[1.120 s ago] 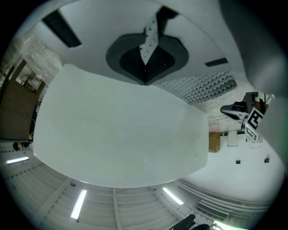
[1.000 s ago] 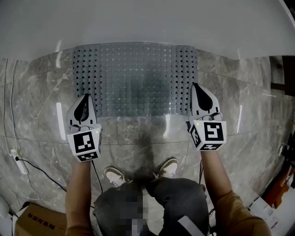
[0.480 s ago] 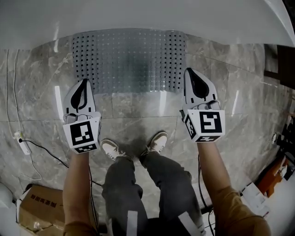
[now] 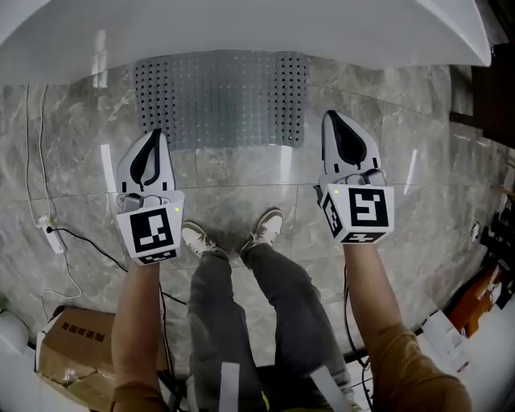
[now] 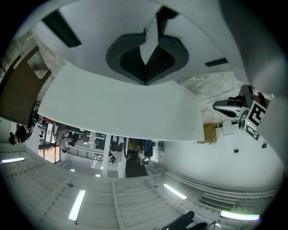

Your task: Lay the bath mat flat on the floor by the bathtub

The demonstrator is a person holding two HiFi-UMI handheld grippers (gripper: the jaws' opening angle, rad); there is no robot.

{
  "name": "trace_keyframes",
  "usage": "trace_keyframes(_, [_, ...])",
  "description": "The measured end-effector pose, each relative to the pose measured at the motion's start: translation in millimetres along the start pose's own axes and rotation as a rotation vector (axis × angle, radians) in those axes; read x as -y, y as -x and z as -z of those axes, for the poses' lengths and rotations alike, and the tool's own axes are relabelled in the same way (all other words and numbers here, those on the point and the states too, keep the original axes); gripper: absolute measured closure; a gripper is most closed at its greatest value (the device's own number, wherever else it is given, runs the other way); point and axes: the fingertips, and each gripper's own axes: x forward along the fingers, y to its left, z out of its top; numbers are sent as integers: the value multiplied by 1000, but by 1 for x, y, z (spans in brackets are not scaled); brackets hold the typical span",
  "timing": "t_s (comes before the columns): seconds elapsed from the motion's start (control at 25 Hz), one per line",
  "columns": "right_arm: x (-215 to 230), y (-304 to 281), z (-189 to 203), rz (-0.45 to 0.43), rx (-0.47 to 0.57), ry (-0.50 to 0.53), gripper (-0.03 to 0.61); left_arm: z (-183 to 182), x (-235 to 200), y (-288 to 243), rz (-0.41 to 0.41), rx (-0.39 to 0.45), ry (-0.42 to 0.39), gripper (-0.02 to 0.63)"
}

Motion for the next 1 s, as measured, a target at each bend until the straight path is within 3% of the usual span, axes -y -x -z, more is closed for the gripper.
trace_keyframes(0.76, [21,78,-101,4,16,46,574,-142,3,63,5,89,34,611])
trace_keyframes(1.0, [27,114,-157,14,44,38,574,-189,-8,93,-9,116,50,611])
